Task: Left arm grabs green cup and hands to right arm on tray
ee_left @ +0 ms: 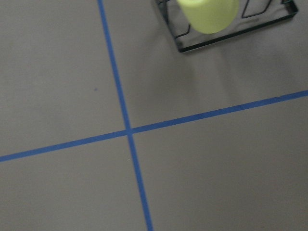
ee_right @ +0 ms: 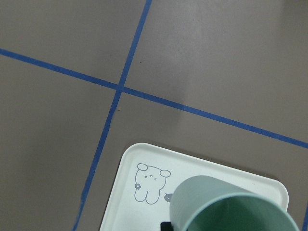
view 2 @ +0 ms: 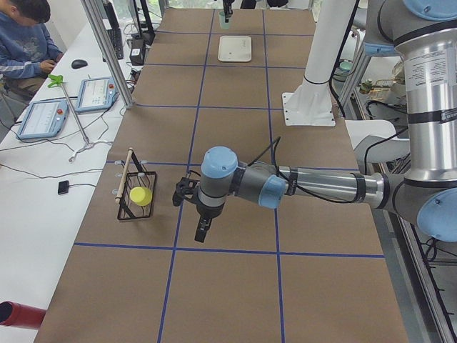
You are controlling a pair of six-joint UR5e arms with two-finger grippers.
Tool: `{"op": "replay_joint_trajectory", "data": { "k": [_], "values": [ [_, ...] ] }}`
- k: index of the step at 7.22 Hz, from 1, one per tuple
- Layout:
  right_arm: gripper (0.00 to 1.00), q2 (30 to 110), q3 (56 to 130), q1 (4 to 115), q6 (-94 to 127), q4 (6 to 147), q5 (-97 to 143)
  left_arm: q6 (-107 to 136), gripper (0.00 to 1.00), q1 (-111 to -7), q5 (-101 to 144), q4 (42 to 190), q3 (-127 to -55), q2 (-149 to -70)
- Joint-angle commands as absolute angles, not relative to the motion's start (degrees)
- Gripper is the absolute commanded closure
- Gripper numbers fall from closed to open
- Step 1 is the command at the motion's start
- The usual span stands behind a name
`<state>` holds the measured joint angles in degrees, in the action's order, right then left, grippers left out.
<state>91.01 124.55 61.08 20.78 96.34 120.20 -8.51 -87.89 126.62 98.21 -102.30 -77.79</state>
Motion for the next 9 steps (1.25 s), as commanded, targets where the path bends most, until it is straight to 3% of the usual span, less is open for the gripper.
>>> {"op": "replay_joint_trajectory", "data": {
  "k": [1, 3, 6, 7, 8, 9],
  "values": [
    [1.00, 97.70, 121.83, 60.82, 25.27, 85.23, 120.15, -13.01, 0.00, -89.11, 129.00, 90.80, -101.77, -77.17],
    [1.00, 100.01, 112.64, 57.59, 34.41, 66.18, 119.54, -12.75, 0.00, -89.47, 130.17, 90.88, -101.87, -76.99],
    [1.00, 99.76, 108.38, 51.96, 38.06, 63.63, 116.98, -12.48, 0.00, -89.39, 130.17, 90.97, -101.69, -77.78],
    [0.84, 99.58, 108.20, 50.73, 38.06, 63.81, 116.98, -12.48, 0.00, -89.38, 130.25, 90.88, -101.78, -77.87],
    [0.47, 99.49, 108.19, 50.02, 38.06, 63.81, 116.98, -12.31, 0.00, -89.38, 130.17, 90.97, -101.60, -77.96],
    [0.01, 99.41, 108.19, 49.66, 38.06, 63.55, 116.11, -12.30, 0.00, -89.38, 130.17, 90.97, -101.51, -78.05]
  ]
}}
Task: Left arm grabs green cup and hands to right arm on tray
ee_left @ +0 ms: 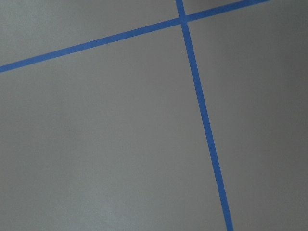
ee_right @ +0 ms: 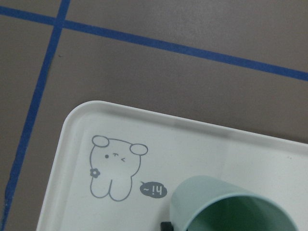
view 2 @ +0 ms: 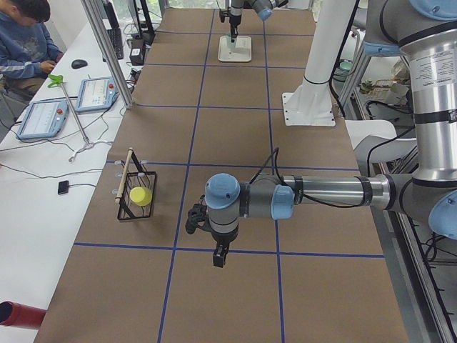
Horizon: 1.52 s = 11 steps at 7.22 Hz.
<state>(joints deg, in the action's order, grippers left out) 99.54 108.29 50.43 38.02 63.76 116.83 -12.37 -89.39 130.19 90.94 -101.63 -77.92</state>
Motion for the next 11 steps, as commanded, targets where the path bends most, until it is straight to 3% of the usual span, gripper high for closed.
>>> {"op": "replay_joint_trajectory", "data": {
  "k": [1, 4, 8, 11],
  "values": [
    [0.00, 99.06, 108.37, 49.66, 37.88, 63.54, 115.23, -12.30, 0.00, -89.38, 130.17, 90.97, -101.60, -78.05],
    [0.00, 95.03, 109.68, 56.82, 36.05, 68.34, 121.42, -12.57, 0.00, -89.38, 129.90, 91.05, -101.25, -78.05],
    [0.00, 91.15, 109.34, 75.27, 4.73, 88.54, 126.03, -12.22, 0.00, -89.47, 128.67, 90.88, -98.52, -78.13],
    [0.00, 94.63, 107.06, 85.31, -11.83, 93.78, 129.55, -5.68, 0.00, -90.44, 130.94, 90.70, -99.05, -80.59]
  ]
}}
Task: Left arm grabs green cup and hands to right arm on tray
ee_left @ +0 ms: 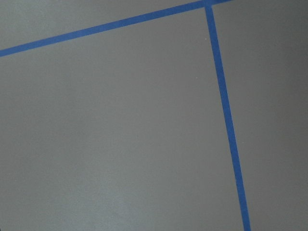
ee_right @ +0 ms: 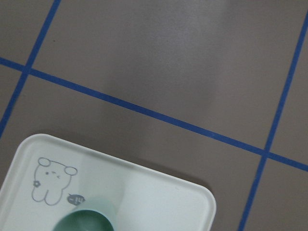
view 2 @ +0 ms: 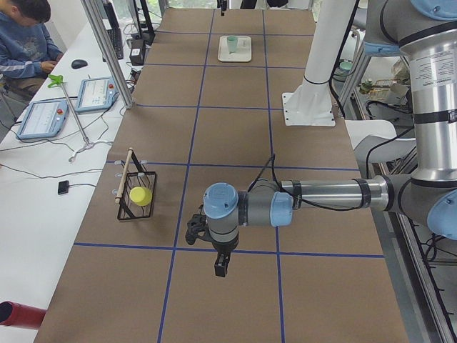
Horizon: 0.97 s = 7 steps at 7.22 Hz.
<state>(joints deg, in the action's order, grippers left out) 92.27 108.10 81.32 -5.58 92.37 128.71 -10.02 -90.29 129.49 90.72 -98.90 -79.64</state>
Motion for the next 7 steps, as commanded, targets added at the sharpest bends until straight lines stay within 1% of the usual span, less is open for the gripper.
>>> {"op": "replay_joint_trajectory", "data": {
  "k": [1, 2, 4, 7],
  "values": [
    [0.00, 98.05, 106.44, 87.34, -12.47, 93.34, 129.12, -4.93, 0.00, -90.44, 133.05, 91.05, -99.05, -80.77],
    [0.00, 101.39, 106.52, 88.06, -12.48, 93.25, 128.68, -4.66, 0.00, -90.44, 133.07, 91.05, -99.49, -80.25],
    [0.00, 103.96, 105.82, 89.29, -13.79, 93.25, 127.10, -4.92, 0.00, -90.44, 132.81, 90.88, -102.81, -80.07],
    [0.00, 104.33, 105.82, 89.47, -13.10, 92.99, 127.88, -5.01, 0.00, -90.44, 132.63, 90.79, -102.66, -79.63]
  ]
}}
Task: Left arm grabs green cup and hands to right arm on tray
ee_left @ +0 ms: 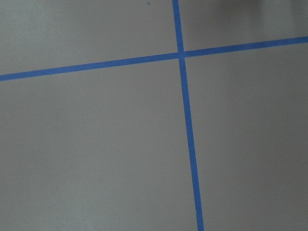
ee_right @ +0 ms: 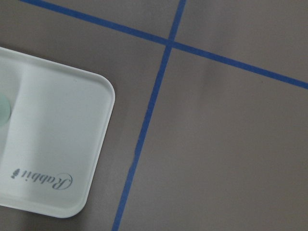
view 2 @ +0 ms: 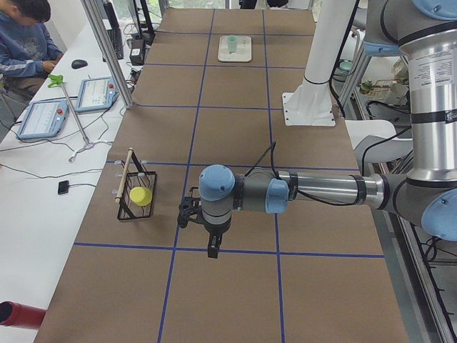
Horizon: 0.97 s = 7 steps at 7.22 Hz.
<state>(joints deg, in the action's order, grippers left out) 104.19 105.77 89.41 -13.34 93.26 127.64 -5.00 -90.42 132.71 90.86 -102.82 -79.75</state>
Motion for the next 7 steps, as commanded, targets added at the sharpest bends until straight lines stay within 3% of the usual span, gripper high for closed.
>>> {"op": "replay_joint_trajectory", "data": {
  "k": [1, 7],
  "values": [
    [0.00, 104.33, 105.73, 89.47, -13.10, 92.99, 128.14, -5.01, 0.00, -90.44, 132.54, 90.88, -103.00, -78.76],
    [0.00, 104.41, 105.73, 89.47, -13.10, 92.90, 128.23, -5.01, 0.00, -90.35, 132.45, 90.88, -102.66, -78.66]
  ]
}}
